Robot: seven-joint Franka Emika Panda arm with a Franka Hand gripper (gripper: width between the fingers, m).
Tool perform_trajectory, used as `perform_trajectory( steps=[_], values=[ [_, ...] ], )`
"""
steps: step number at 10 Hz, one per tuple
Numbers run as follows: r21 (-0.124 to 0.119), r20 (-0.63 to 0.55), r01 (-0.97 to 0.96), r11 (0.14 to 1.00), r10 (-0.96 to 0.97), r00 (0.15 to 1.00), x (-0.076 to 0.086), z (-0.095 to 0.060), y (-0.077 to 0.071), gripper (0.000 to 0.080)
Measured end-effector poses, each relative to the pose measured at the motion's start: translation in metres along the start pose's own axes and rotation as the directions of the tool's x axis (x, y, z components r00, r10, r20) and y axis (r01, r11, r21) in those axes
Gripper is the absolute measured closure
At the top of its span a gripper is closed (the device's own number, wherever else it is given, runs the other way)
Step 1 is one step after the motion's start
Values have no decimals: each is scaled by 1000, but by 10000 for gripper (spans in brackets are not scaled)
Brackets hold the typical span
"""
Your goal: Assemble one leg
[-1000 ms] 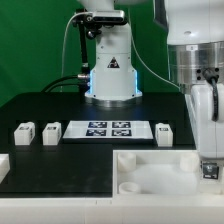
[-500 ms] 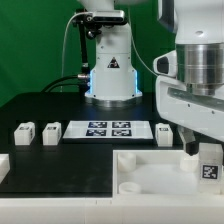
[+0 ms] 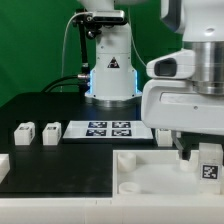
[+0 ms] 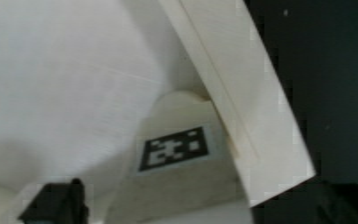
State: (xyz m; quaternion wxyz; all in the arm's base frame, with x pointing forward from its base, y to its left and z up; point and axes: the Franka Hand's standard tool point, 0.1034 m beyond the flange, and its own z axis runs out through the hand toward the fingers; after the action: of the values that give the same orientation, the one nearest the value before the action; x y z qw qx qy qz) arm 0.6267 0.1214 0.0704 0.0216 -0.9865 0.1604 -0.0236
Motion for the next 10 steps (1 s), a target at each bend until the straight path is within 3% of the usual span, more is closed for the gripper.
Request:
perform_trajectory(
  steps=[2,3,4,5,7,10],
  values=[
    [-4,-1,191,982,-191,982,1,0,3,150],
    [-2,-1,127,992,-127,992,1,0,2,150],
    [-3,-1,132,991,-132,991,1,0,3,279],
    [0,0,95,995,-95,995,1,0,2,279],
    [4,3,-153,988,153,988,0,0,1,507],
    [3,4,-446,895,446,895,1,0,2,507]
  ],
)
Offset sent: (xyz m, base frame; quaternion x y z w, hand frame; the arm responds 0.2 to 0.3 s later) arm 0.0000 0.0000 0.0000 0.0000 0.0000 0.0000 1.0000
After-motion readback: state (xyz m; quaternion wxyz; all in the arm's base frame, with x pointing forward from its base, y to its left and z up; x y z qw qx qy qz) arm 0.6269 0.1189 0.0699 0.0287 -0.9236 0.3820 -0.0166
